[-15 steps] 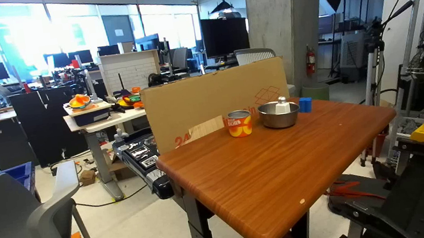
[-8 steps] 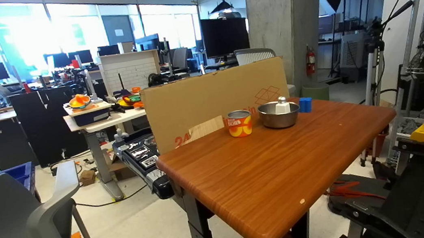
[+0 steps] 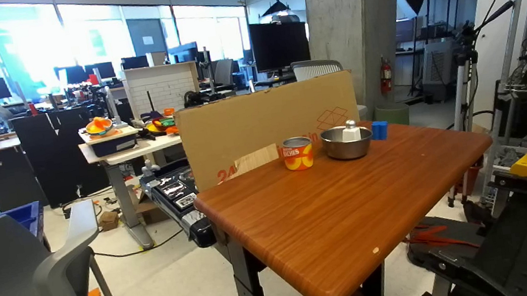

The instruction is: Move the blue block forwards

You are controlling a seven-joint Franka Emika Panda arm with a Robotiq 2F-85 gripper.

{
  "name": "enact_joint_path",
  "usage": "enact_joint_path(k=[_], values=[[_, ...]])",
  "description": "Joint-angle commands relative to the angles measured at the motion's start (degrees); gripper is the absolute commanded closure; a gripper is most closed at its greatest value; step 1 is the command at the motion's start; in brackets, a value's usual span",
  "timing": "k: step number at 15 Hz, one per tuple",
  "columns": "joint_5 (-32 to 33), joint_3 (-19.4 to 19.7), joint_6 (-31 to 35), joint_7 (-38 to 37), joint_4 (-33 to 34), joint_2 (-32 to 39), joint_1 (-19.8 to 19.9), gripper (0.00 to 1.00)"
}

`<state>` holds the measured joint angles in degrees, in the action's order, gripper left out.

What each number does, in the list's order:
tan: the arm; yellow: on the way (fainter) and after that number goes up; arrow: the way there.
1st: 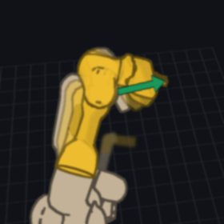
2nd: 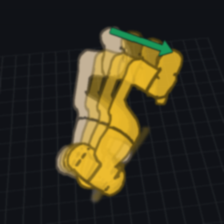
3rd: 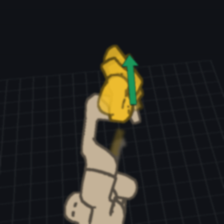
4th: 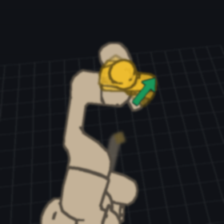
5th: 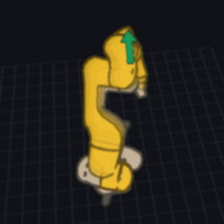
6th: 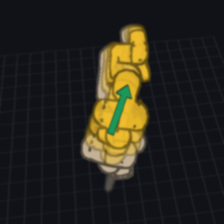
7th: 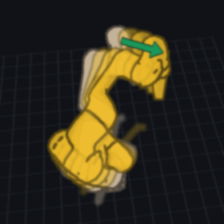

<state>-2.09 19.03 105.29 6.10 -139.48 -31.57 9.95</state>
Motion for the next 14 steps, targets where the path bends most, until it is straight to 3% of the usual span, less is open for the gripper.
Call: enact_joint_path(k=[1, 5, 6, 14], values=[[-3.02, 0.02, 5.60, -1.93, 7.28, 14.42, -2.22, 0.00], [-5.59, 0.67, 9.11, -5.58, 15.88, 29.06, -3.75, 0.00], [-7.01, -1.57, 9.58, -6.04, 18.69, 32.97, -1.44, 0.00], [-10.82, -5.70, 13.85, -17.35, 35.22, 53.91, 0.38, 0.00]])
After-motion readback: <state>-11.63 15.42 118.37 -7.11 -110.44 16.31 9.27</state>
